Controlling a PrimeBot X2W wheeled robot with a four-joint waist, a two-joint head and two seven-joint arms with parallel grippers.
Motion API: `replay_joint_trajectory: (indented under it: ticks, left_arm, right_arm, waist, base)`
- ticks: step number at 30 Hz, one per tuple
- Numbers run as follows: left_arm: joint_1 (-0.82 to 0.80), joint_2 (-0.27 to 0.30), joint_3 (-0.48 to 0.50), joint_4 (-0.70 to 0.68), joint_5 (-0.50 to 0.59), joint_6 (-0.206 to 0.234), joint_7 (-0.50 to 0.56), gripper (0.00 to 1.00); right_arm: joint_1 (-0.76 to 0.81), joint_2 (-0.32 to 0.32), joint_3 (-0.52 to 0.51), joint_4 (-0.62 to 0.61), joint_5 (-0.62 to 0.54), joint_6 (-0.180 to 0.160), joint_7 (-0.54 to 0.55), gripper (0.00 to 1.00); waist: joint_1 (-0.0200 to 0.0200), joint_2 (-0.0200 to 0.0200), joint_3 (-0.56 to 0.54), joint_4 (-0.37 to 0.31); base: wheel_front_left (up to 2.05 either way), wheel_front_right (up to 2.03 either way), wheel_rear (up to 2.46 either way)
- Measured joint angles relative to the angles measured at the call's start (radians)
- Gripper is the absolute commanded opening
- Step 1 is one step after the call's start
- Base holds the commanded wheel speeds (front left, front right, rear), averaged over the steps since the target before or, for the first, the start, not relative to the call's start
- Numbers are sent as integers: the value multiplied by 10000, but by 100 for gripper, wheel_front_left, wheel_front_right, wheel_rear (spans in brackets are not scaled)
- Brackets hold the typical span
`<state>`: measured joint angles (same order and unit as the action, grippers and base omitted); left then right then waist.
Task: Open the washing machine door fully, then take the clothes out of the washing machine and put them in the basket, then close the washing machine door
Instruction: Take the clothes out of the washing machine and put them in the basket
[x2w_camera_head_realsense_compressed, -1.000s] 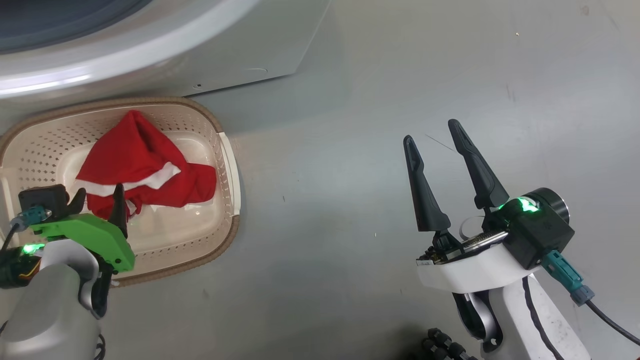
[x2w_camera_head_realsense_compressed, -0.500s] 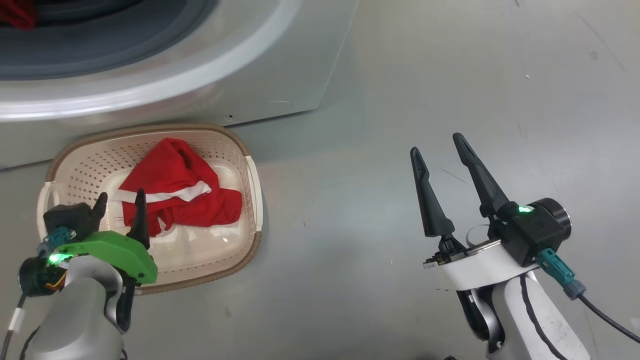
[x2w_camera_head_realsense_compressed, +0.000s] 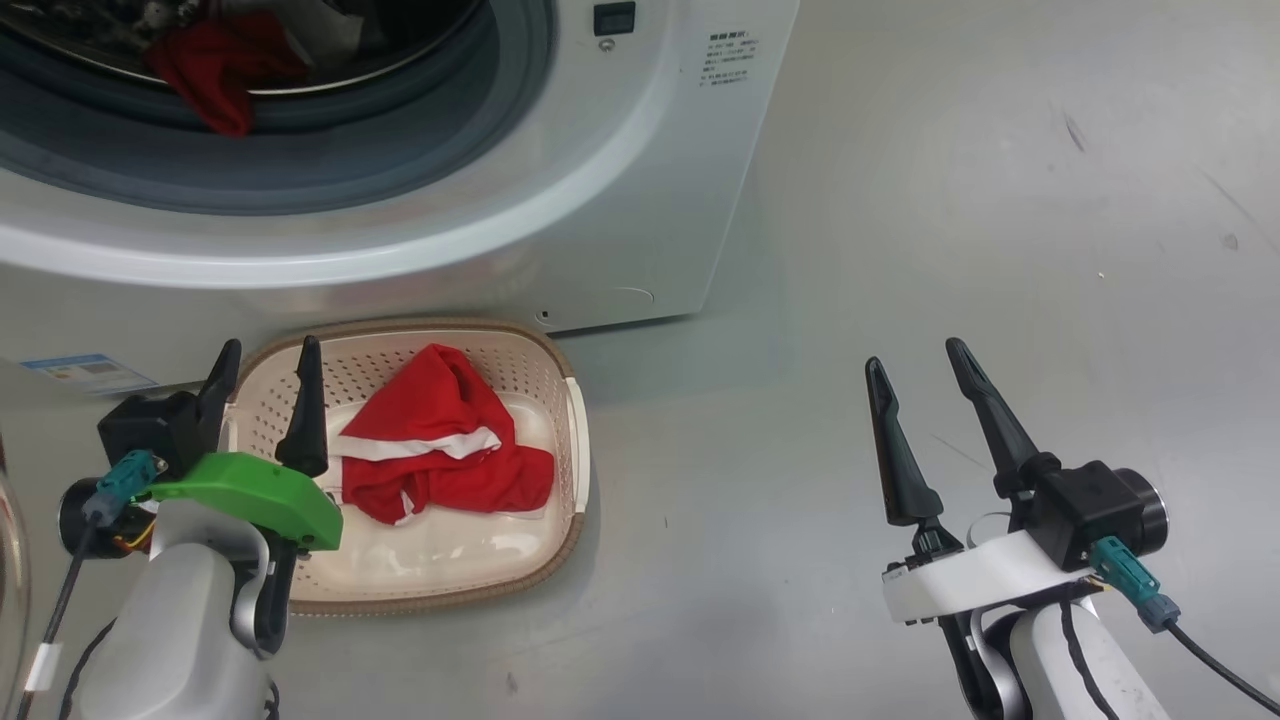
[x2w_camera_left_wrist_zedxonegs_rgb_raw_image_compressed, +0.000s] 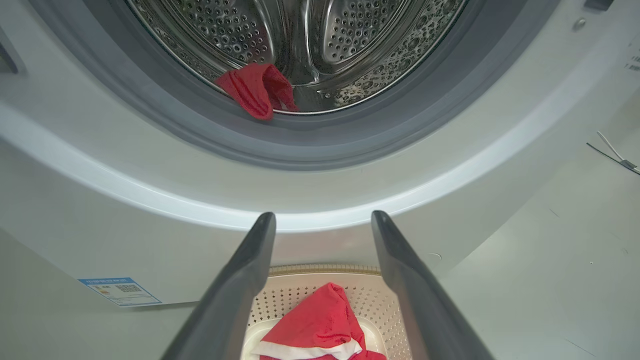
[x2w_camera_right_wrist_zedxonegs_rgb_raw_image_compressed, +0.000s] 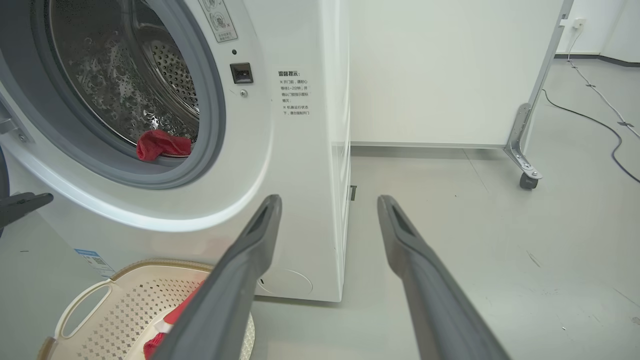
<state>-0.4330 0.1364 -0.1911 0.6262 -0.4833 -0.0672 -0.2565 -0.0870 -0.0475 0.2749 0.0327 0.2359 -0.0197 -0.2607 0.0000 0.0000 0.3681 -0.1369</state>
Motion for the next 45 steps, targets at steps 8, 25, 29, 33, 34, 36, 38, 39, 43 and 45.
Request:
replay_joint_trajectory:
  ticks: [8, 25, 29, 33, 34, 36, 38, 39, 43, 45]
  left_arm:
    - [934, -94, 155, -1254, 516, 94, 0, 100]
    - [3301, -307, -151, -3076, 1333, 533, 0, 100]
    - [3837, -320, -280, -3361, 1398, 631, 0, 100]
    - [4346, -314, -307, -3613, 1419, 729, 0, 100]
    - [4464, -316, -343, -3674, 1419, 769, 0, 100]
    - [4672, -324, -376, -3810, 1430, 813, 0, 100]
    - [4841, -326, -384, -3919, 1486, 899, 0, 100]
    - [4922, -328, -389, -4006, 1496, 917, 0, 100]
    - [5158, -332, -407, -4278, 1498, 963, 0, 100]
    - [5265, -336, -433, -4422, 1505, 986, 0, 100]
  right_arm:
    - [507, -75, -261, 286, 2, 23, 2, 100]
    - [1626, -184, -468, 706, 2, 274, 2, 100]
    - [1898, -188, -500, 719, 2, 280, 2, 100]
    - [2105, -176, -523, 777, 6, 290, 2, 100]
    - [2178, -169, -558, 777, 10, 290, 2, 100]
    - [2327, -167, -639, 775, 23, 286, 2, 100]
    - [2442, -165, -677, 775, 23, 286, 2, 100]
    - [2475, -163, -685, 775, 25, 286, 2, 100]
    - [2587, -153, -692, 761, 25, 286, 2, 100]
    - [2612, -150, -696, 759, 27, 286, 2, 100]
  waist:
    - [0, 0, -985, 412]
    - [0, 0, -2893, 1010]
    - [0, 0, -3253, 1090]
    - [0, 0, -3552, 1131]
    - [0, 0, -3617, 1137]
    - [0, 0, -3728, 1151]
    - [0, 0, -3817, 1168]
    - [-1, 0, -3855, 1177]
    - [0, 0, -3912, 1196]
    - [-1, 0, -3924, 1193]
  base:
    - [0, 0, 0]
    - [0, 0, 0]
    - [0, 0, 0]
    - [0, 0, 0]
    - [0, 0, 0]
    - [0, 0, 0]
    - [0, 0, 0]
    - [0, 0, 0]
    - [0, 0, 0]
    - [0, 0, 0]
